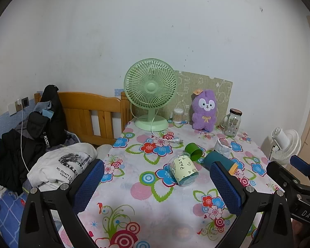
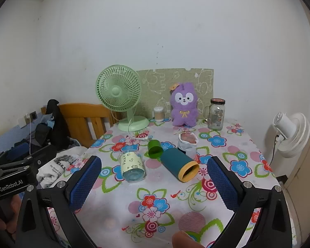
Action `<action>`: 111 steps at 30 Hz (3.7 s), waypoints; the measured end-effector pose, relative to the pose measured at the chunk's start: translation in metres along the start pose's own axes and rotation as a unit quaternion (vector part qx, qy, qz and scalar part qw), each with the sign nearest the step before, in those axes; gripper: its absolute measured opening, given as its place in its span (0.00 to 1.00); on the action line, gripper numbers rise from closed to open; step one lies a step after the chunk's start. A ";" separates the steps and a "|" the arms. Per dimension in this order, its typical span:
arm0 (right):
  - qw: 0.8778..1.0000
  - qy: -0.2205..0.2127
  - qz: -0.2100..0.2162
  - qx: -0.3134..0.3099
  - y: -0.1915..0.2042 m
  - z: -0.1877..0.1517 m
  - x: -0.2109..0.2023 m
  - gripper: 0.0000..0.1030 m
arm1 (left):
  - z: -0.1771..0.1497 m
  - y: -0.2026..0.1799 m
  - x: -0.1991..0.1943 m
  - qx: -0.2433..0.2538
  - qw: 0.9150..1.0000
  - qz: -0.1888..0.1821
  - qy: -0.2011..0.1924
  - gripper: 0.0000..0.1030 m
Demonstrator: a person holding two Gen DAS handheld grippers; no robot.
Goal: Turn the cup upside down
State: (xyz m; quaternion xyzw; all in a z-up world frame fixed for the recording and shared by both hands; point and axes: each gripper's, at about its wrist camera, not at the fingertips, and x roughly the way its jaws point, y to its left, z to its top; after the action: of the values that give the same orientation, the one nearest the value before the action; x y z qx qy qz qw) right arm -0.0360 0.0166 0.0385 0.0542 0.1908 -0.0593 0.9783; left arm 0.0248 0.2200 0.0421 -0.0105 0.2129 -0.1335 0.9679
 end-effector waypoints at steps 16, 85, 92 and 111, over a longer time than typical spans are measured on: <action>0.999 0.031 0.013 -0.010 0.002 -0.004 0.020 1.00 | -0.009 0.010 0.012 0.001 1.000 0.001 0.025 1.00; 0.964 0.239 0.078 -0.081 0.031 -0.002 0.123 0.64 | -0.046 0.008 0.093 0.074 0.980 -0.040 0.182 1.00; 0.964 0.253 0.057 -0.053 0.002 -0.034 0.093 0.64 | -0.072 -0.013 0.065 0.087 0.978 -0.055 0.183 1.00; 0.951 0.307 0.029 -0.016 -0.014 -0.105 0.102 0.64 | -0.120 -0.034 0.036 0.091 0.975 -0.059 0.193 1.00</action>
State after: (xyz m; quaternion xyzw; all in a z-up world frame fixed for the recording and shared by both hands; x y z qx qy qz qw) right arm 0.0169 0.0063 -0.0984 0.0597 0.4812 -0.0083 0.8745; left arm -0.0019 0.1825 -0.0795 0.0906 0.3819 -0.2083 0.8959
